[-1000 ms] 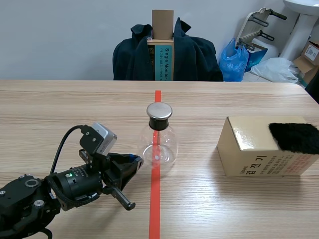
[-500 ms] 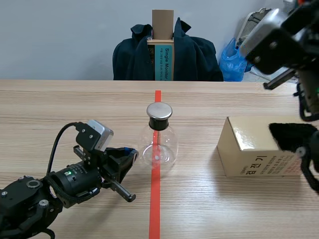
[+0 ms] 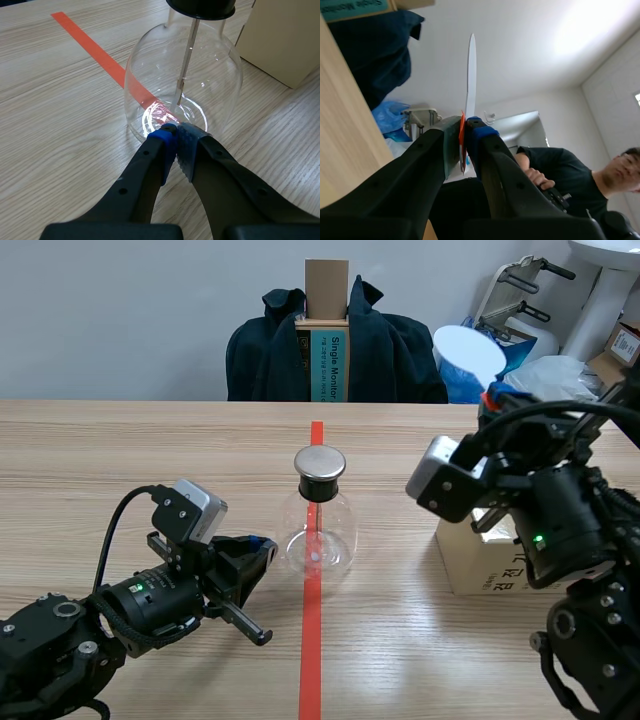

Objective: Do the electroscope experiment.
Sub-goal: 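Bring the plate to the electroscope and point at the metal foil, then move the plate toward and away from the electroscope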

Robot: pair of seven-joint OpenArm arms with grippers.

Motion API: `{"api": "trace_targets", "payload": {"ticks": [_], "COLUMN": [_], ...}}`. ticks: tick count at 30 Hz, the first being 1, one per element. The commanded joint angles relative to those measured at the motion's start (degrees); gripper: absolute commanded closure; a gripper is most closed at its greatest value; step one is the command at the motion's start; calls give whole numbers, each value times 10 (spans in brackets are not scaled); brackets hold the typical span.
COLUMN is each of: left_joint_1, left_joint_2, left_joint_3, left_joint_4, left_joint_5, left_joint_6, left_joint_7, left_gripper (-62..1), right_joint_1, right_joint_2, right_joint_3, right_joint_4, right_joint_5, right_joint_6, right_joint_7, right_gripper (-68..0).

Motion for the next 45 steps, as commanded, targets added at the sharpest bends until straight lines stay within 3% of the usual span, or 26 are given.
{"api": "trace_targets", "payload": {"ticks": [1, 19, 31, 45], "left_joint_1": [-2, -2, -2, -2], "left_joint_2": [2, 2, 2, 2], "left_joint_3": [-5, -5, -5, -5], "left_joint_4": [14, 14, 14, 14], "left_joint_5": [-4, -4, -4, -4], "left_joint_6": [0, 1, 1, 1], "left_joint_7": [-10, -9, -9, -10], "left_gripper": [-16, -16, -16, -16], "right_joint_1": [2, 4, 4, 4], "right_joint_2": [3, 3, 6, 6], "right_joint_3": [-3, -10, -10, -10], "right_joint_4": [-1, -63, -63, -63], "right_joint_5": [-6, -40, -52, -74], "right_joint_6": [-9, -7, -2, 7], "right_joint_7": [2, 43, 183, 284], "right_gripper": [-8, -8, -8, -8]}}
